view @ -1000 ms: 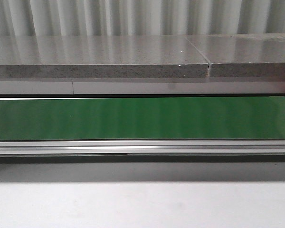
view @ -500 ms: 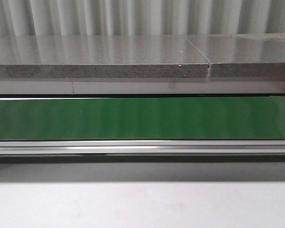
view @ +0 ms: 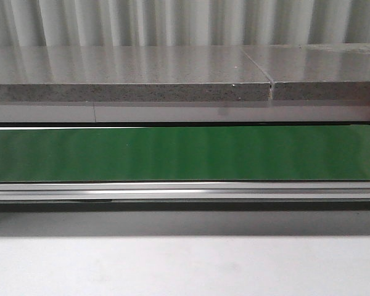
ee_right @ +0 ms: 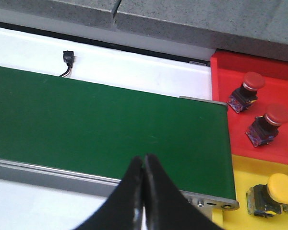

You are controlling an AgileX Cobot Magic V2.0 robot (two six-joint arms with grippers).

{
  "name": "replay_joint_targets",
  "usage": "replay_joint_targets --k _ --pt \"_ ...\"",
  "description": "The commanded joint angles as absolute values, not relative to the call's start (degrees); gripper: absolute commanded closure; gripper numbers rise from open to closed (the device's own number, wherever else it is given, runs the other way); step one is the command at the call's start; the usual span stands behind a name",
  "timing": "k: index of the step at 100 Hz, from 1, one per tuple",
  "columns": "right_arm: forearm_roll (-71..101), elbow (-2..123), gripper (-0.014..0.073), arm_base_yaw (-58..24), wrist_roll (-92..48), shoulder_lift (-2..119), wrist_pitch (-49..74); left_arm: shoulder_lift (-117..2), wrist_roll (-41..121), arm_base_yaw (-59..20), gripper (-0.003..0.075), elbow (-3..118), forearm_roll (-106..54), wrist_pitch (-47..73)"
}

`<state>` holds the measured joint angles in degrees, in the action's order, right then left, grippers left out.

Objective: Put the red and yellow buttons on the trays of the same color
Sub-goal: 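Lift the right gripper away from the trays, then move the left gripper to the next red button and grasp it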

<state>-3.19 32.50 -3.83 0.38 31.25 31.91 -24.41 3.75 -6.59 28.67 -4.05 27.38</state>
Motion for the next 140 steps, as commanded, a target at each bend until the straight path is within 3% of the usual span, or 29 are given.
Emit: replay_joint_targets --k 1,6,11,18,46,69,104,140 --pt "-3.52 34.03 0.0661 -3.79 0.0 31.16 28.19 -24.75 3.7 -6.96 0.0331 30.06 -4.6 22.87" --pt "-3.52 34.03 0.0661 -3.79 0.0 31.16 28.19 -24.75 3.7 -6.96 0.0193 30.06 -4.6 22.87" --pt "-3.52 34.03 0.0661 -3.79 0.0 31.16 28.19 -24.75 3.7 -6.96 0.0104 30.06 -4.6 22.66" --pt "-3.52 34.03 0.0661 -3.79 0.0 31.16 28.19 -24.75 3.7 -6.96 0.0051 29.94 -4.6 22.33" --pt "-3.52 34.03 0.0661 -3.79 0.0 31.16 28.19 -24.86 2.85 -6.96 0.0083 29.94 -4.6 22.09" --pt "-3.52 34.03 0.0661 -3.79 0.0 31.16 28.19 -28.13 -12.55 -1.63 0.0083 31.01 2.02 22.31" --pt "-3.52 34.03 0.0661 -3.79 0.0 31.16 28.19 -46.25 -14.96 14.12 0.0102 41.67 -1.29 26.76" --pt "-3.52 34.03 0.0661 -3.79 0.0 31.16 28.19 -69.32 -14.96 17.27 0.0102 53.09 -5.19 30.56"
